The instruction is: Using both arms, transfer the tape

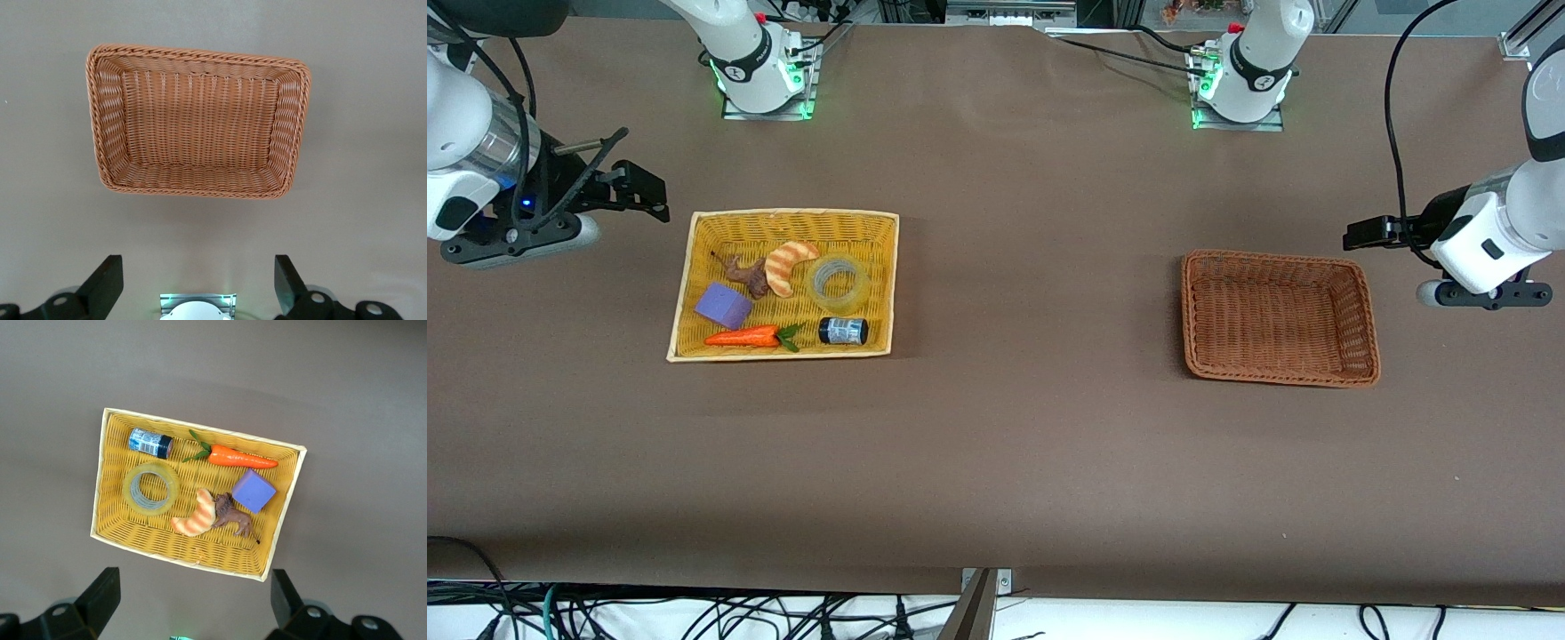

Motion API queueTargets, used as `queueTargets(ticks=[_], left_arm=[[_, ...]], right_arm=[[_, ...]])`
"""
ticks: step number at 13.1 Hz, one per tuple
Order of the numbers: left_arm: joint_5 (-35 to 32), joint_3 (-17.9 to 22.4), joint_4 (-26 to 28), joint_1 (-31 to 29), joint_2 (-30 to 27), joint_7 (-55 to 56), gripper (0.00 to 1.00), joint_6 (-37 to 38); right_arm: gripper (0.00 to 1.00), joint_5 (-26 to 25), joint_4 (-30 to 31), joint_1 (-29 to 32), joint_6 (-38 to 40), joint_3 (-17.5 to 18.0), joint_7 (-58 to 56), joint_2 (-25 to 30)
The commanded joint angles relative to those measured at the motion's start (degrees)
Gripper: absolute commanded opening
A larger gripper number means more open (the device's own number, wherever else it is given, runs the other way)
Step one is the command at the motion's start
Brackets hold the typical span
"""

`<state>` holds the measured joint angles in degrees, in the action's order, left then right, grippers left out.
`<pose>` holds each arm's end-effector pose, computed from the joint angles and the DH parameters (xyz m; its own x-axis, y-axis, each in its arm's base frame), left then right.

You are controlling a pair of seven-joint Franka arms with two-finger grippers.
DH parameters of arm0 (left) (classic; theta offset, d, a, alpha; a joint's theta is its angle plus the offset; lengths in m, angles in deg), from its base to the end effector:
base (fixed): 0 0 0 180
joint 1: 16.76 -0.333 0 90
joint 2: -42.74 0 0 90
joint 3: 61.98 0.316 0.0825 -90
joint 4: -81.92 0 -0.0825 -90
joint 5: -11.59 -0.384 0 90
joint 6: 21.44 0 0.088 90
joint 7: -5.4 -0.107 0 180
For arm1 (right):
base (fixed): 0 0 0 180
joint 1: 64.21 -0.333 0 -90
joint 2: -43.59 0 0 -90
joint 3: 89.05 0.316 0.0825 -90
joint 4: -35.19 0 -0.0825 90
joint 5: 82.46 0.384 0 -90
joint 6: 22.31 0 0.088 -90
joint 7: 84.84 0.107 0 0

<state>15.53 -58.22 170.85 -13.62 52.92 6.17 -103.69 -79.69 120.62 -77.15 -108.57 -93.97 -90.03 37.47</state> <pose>0.5825 -0.0046 0.5226 0.9568 0.0169 -0.2902 0.0335 -0.9981 0.0524 0.5727 0.0889 0.5961 0.9691 0.2306 -0.0878 0.2272 -0.9727 -0.0473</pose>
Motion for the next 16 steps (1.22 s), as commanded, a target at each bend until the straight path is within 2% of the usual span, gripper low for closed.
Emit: queueTargets(ticks=[1,16], left_arm=[[1.2,0.2,-2.1,-0.1,0.9,-0.4,1.0,0.6],[1.1,0.1,-3.3,-0.2,1.7,-0.6,1.0,-1.0]], right_arm=[[1.0,-0.3,-0.2,0.4,1.0,0.3,-0.6,0.8],[1.0,0.0,0.7,0.4,2.2,0.6,-0.4,0.7]])
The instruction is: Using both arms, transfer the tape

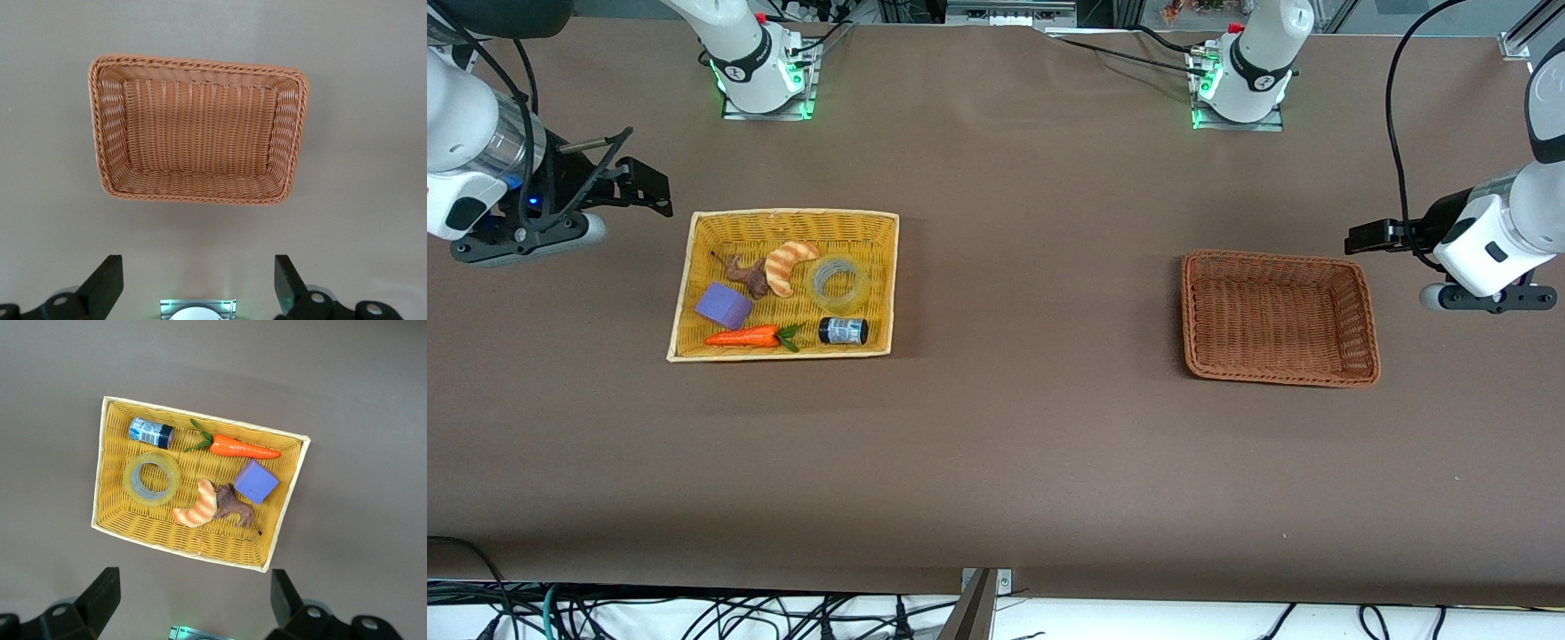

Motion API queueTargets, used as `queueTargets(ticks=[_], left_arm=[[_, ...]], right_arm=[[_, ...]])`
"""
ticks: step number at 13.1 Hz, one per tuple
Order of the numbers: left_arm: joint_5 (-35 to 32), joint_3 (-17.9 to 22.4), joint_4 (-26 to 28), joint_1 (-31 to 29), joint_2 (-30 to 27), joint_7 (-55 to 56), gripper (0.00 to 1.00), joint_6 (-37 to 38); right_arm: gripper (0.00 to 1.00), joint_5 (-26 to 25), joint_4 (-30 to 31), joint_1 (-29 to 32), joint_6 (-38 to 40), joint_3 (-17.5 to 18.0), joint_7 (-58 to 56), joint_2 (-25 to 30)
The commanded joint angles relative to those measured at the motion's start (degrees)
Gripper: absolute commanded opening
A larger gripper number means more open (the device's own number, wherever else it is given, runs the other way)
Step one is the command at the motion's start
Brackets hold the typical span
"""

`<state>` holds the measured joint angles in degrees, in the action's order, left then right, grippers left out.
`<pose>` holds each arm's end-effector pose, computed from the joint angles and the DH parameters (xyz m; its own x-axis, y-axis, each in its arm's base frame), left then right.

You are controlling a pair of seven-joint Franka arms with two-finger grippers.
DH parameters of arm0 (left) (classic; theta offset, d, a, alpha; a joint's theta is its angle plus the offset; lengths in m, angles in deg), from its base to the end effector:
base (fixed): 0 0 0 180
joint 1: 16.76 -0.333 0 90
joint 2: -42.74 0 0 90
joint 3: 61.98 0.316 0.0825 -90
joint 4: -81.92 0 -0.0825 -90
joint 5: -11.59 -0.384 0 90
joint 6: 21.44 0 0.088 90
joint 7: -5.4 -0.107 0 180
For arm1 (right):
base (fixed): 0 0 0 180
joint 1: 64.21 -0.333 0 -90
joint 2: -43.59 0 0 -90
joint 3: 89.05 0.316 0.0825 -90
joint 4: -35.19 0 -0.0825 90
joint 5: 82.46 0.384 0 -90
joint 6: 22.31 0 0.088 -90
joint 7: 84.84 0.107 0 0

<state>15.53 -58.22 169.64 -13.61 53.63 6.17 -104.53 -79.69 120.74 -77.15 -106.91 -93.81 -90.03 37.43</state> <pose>0.5889 -0.0048 0.5256 0.9633 0.0176 -0.2677 0.0327 -0.9981 0.0520 0.5692 0.0900 0.5925 0.9649 0.2340 -0.1193 0.2295 -0.9720 -0.0504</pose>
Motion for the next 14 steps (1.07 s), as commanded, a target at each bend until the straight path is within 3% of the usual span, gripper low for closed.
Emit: queueTargets(ticks=[1,8,11,14], left_arm=[[1.1,0.1,-2.1,-0.2,1.0,-0.6,1.0,-0.2],[1.1,0.1,-2.1,-0.2,1.0,-0.6,1.0,-0.2],[1.1,0.1,-2.1,-0.2,1.0,-0.6,1.0,-0.2],[1.1,0.1,-2.0,-0.2,1.0,-0.6,1.0,-0.2]], right_arm=[[1.0,0.0,0.6,0.4,0.6,0.4,-0.4,0.7],[1.0,0.3,2.9,-0.3,-1.4,0.7,0.6,-0.9],[1.0,0.3,8.2,-1.2,-6.3,1.1,3.5,-0.8],[1.0,0.3,15.5,-1.2,-15.0,3.7,6.8,-1.0]])
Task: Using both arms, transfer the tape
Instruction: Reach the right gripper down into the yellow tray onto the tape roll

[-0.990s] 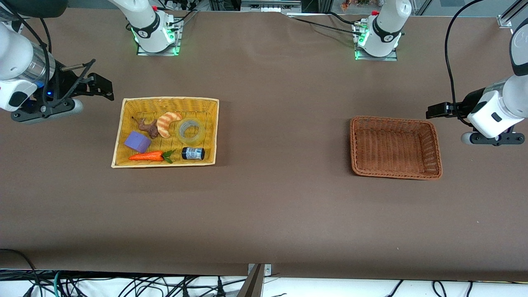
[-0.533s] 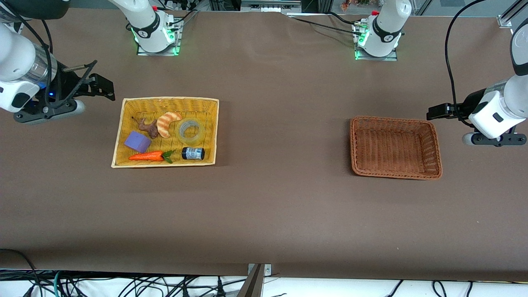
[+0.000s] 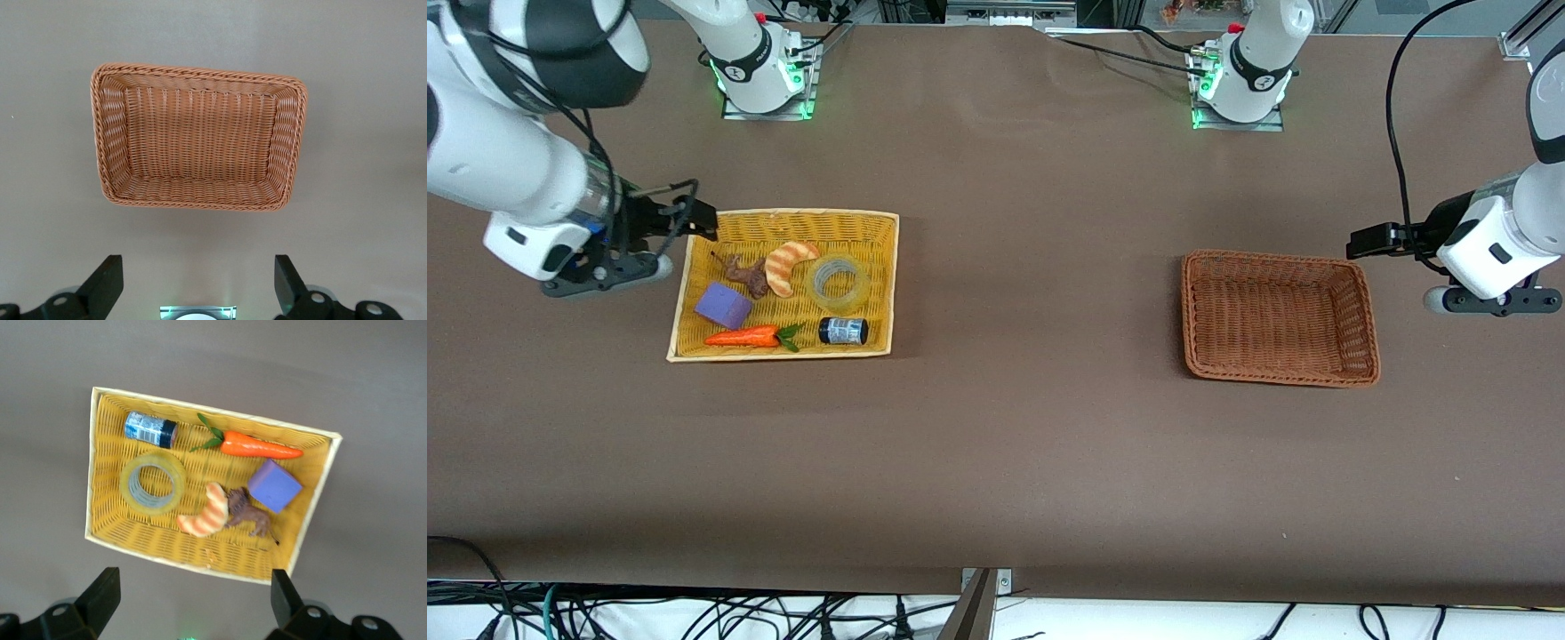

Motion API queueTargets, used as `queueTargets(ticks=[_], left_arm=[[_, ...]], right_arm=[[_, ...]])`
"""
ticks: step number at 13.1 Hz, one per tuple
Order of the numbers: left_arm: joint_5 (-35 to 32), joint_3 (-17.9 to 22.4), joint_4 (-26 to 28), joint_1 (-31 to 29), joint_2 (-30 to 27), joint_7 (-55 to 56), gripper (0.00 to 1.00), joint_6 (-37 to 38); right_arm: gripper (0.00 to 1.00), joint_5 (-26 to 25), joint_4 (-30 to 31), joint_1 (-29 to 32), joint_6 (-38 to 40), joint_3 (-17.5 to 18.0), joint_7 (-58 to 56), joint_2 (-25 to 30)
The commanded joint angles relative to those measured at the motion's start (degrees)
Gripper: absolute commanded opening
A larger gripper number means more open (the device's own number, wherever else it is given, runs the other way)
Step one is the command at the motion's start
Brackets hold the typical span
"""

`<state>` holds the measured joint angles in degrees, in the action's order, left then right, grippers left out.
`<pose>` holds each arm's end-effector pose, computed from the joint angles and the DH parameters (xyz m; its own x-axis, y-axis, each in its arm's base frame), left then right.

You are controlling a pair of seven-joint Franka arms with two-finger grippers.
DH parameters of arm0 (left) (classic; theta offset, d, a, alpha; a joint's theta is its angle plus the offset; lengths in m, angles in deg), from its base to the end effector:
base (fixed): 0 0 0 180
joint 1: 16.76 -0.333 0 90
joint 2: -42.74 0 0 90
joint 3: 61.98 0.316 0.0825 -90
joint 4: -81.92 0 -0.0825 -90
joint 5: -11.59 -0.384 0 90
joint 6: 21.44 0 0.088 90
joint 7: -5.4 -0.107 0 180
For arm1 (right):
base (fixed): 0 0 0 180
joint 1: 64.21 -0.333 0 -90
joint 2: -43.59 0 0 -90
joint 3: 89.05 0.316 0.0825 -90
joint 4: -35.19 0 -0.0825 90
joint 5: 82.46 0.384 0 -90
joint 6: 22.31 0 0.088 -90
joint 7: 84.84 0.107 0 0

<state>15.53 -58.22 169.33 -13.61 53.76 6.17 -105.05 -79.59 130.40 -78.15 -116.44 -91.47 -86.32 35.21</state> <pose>0.5911 -0.0048 0.5272 0.9665 0.0181 -0.2559 0.0325 -0.9981 0.0520 0.5764 0.1239 0.5037 0.9622 0.2182 -0.1631 0.2134 -0.9759 -0.0468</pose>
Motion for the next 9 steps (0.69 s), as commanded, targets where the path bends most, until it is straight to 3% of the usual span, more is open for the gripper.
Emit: queueTargets(ticks=[1,4,9], left_arm=[[1.1,0.1,-1.7,-0.2,0.8,-0.6,1.0,0.3],[1.2,0.1,-1.7,-0.2,0.8,-0.6,1.0,0.3],[1.2,0.1,-1.7,-0.2,0.8,-0.6,1.0,0.3]], right_arm=[[1.0,0.2,9.8,-0.2,-9.7,3.0,5.1,1.5],[1.0,0.2,19.4,-0.3,-21.8,5.4,7.5,0.6],[1.0,0.1,33.3,-2.3,-41.9,5.9,11.2,-3.0]])
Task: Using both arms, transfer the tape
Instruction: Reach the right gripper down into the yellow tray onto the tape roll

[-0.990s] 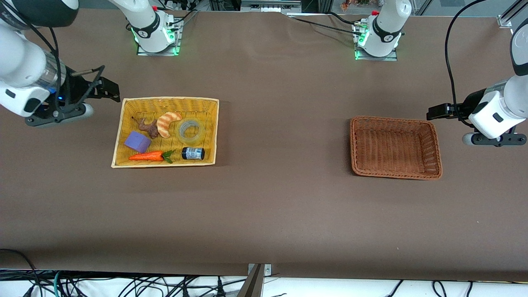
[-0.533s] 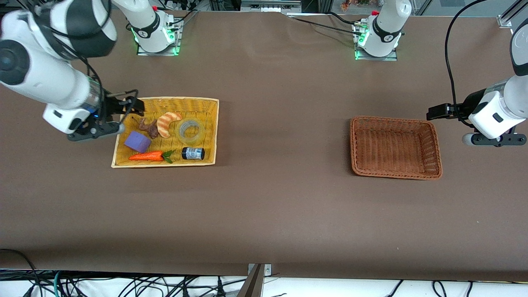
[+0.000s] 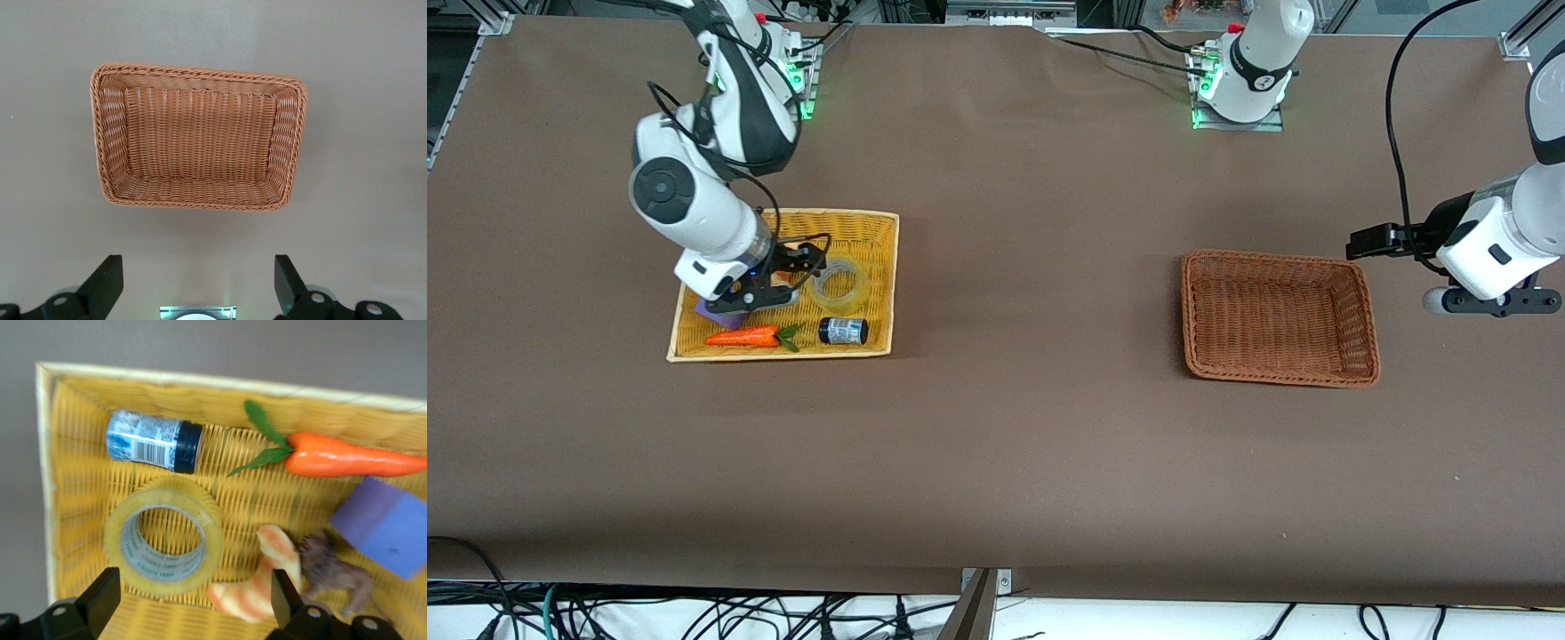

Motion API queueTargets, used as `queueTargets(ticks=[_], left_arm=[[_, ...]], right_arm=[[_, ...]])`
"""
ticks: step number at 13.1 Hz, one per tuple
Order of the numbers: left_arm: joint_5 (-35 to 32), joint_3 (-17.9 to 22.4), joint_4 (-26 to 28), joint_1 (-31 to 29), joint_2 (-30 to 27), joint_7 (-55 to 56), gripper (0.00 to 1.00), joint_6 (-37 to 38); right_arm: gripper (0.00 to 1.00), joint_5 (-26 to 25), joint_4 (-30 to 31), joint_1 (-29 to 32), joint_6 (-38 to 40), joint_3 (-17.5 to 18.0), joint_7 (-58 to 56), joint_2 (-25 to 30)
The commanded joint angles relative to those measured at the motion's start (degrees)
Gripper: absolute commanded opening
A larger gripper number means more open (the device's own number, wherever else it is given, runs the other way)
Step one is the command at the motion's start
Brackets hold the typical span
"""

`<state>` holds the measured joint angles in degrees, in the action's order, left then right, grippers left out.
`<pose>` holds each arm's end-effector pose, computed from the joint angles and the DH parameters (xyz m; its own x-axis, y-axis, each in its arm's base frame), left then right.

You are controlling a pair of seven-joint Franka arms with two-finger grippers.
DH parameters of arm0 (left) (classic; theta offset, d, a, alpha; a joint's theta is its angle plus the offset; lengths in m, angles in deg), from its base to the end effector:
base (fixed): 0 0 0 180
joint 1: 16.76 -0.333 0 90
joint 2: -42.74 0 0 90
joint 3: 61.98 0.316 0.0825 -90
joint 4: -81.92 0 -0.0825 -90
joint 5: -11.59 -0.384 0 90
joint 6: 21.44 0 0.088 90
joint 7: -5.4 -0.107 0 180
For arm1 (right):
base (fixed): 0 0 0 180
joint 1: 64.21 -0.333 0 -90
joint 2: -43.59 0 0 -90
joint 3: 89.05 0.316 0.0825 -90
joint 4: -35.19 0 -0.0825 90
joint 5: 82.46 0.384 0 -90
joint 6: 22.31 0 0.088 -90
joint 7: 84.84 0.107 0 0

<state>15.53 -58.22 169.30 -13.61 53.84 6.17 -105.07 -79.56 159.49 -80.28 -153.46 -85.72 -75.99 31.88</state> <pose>0.5914 -0.0049 0.5266 0.9664 0.0181 -0.2564 0.0325 -0.9981 0.0519 0.5181 0.1835 0.2929 0.9846 0.1488 -0.0916 0.1464 -0.9887 -0.0332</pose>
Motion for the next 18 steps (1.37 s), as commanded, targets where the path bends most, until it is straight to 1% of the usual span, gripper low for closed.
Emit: queueTargets(ticks=[1,4,5,7,8,9,11,12,14,15,16,18], left_arm=[[1.2,0.1,-1.7,-0.2,0.8,-0.6,1.0,0.3],[1.2,0.1,-1.7,-0.2,0.8,-0.6,1.0,0.3],[1.2,0.1,-1.7,-0.2,0.8,-0.6,1.0,0.3],[1.2,0.0,-1.7,-0.2,0.8,-0.6,1.0,0.3],[1.2,0.1,-1.7,-0.2,0.8,-0.6,1.0,0.4],[1.2,0.1,-1.7,-0.2,0.8,-0.6,1.0,0.4],[1.2,0.1,-1.6,-0.2,0.8,-0.6,1.0,0.4],[1.2,0.1,-1.7,-0.2,0.8,-0.6,1.0,0.4],[1.2,0.1,-1.7,-0.2,0.8,-0.6,1.0,0.4],[1.2,0.1,-1.7,-0.2,0.8,-0.6,1.0,0.4],[1.2,0.1,-1.7,-0.2,0.8,-0.6,1.0,0.4],[1.2,0.1,-1.7,-0.3,0.8,-0.6,1.0,0.4]], right_arm=[[1.0,0.1,5.1,-0.2,-6.3,0.2,0.9,-0.7],[0.98,0.1,6.7,-0.1,-9.8,0.2,1.0,-3.3],[0.92,0.1,6.7,-0.1,-10.7,0.2,0.9,-4.2],[0.76,0.1,6.7,-0.1,-12.5,0.2,0.9,-5.4],[0.64,0.1,6.6,-0.2,-12.9,0.2,0.9,-5.8],[0.48,0.1,6.6,-0.1,-13.2,0.2,0.9,-6.1],[0.13,0.1,6.3,-0.2,-13.3,0.2,0.9,-6.5],[0.0,0.1,6.0,-0.2,-13.2,0.2,1.0,-6.3],[0.0,0.0,4.9,-0.2,-12.7,0.4,1.6,-5.7],[0.0,0.0,3.8,-0.2,-11.3,0.4,1.6,-5.3],[0.0,0.0,1.2,-0.2,-7.4,0.4,1.6,-4.6],[0.0,0.1,-6.6,-0.2,3.7,0.5,1.8,-3.8]])
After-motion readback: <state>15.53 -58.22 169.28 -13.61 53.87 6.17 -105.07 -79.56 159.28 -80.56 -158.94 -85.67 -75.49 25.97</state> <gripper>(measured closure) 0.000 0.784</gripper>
